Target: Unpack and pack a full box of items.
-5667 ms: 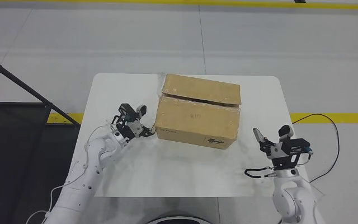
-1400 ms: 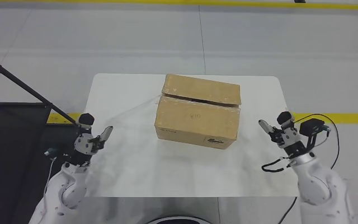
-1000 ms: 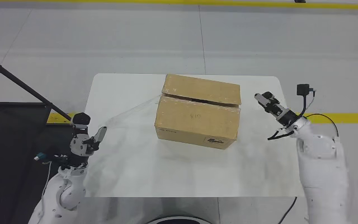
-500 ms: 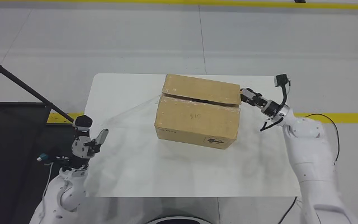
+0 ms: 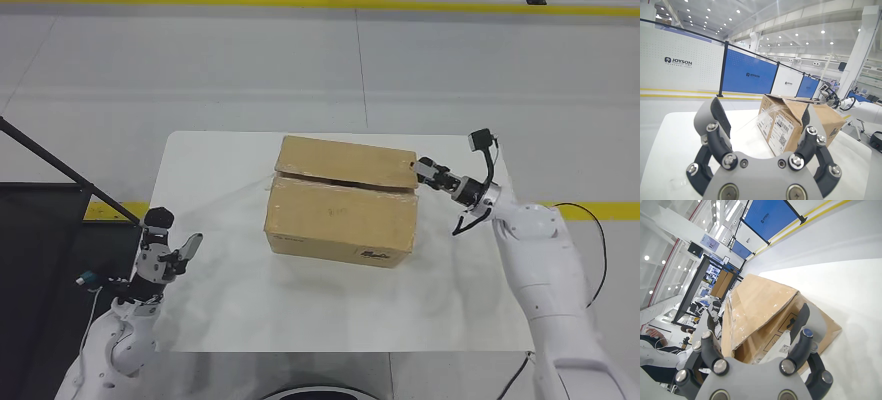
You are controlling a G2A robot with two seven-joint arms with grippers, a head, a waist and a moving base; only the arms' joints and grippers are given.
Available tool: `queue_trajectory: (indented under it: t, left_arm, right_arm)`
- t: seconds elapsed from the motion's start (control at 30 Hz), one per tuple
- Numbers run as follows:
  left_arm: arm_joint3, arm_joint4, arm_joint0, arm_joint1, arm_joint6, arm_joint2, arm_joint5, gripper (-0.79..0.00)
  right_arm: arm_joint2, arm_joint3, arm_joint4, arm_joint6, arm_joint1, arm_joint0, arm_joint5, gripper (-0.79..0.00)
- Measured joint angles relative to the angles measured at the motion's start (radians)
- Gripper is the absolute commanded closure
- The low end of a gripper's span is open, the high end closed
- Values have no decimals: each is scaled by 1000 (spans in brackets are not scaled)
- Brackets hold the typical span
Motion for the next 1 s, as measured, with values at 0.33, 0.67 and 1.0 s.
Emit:
queue_trajectory:
  t: [0.33, 0.67, 1.0]
  left_arm:
    - [7, 24, -4, 0, 0, 10, -13, -785]
    - [11, 30, -6, 0, 1, 15, -15, -785]
    - [11, 31, 2, 0, 6, 12, -12, -785]
  right_arm:
    - [-36, -15, 32, 30, 3, 14, 5, -785]
    - [-80, -4, 64, 49, -1, 41, 7, -785]
    - [-150, 23, 69, 38, -16, 88, 19, -785]
